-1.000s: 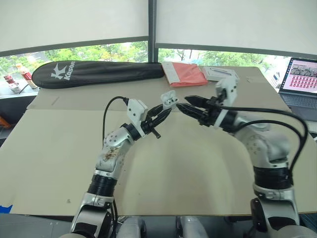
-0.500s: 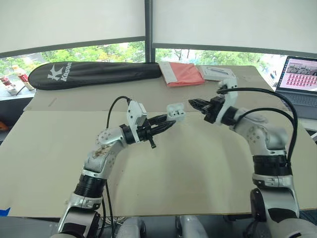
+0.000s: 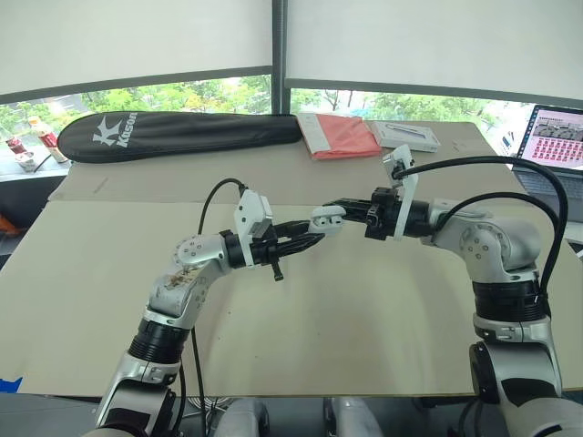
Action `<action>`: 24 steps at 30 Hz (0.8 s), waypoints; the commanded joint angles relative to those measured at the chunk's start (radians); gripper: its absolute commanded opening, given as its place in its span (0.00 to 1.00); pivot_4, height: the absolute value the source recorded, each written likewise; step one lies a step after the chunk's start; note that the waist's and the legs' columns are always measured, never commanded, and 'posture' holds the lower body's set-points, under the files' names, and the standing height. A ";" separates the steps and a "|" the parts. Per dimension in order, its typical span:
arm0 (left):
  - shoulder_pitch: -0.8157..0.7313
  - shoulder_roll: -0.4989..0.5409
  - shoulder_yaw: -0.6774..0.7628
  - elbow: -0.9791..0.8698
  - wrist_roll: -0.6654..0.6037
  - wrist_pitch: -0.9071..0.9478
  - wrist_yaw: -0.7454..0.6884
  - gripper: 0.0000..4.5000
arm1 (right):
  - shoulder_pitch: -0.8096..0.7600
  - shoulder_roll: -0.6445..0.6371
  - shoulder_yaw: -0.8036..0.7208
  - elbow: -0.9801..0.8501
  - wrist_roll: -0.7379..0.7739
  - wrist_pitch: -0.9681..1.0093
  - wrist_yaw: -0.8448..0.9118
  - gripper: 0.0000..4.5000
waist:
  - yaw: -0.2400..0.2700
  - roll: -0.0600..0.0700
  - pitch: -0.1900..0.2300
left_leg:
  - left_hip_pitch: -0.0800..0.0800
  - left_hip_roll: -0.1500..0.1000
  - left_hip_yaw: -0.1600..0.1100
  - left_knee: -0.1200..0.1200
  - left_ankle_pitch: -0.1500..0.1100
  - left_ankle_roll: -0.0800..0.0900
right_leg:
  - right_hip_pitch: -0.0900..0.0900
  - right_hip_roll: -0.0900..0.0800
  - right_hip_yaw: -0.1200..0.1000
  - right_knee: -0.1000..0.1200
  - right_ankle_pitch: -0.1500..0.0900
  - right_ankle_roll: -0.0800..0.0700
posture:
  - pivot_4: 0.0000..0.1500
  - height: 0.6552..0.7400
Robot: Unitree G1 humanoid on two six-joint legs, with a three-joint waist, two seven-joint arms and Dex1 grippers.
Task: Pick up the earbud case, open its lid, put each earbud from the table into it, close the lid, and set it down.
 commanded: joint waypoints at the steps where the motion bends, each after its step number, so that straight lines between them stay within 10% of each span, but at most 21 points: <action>1: -0.015 -0.003 0.005 -0.008 0.009 -0.002 0.015 0.12 | 0.012 -0.001 -0.001 -0.116 0.068 0.017 0.029 0.01 | 0.000 0.000 0.000 | 0.000 0.000 0.000 0.000 0.000 0.000 | 0.000 0.000 0.000 0.000 0.000 0.000 | 1.00 1.00; 15: -0.027 -0.016 0.021 0.017 -0.023 0.044 0.007 0.12 | 0.106 -0.049 0.040 -0.130 -0.265 -0.468 -0.044 0.01 | 0.001 0.000 0.000 | 0.001 0.000 0.000 0.001 0.001 -0.001 | 0.000 0.000 0.001 0.000 0.000 0.000 | 1.00 1.00; 24: -0.032 -0.040 0.029 0.044 -0.024 0.045 0.038 0.12 | 0.112 0.021 -0.006 -0.279 -0.062 -0.212 -0.126 0.01 | 0.004 0.000 0.000 | 0.001 0.000 0.000 -0.001 0.001 -0.001 | 0.000 0.000 0.000 0.000 0.000 0.000 | 1.00 1.00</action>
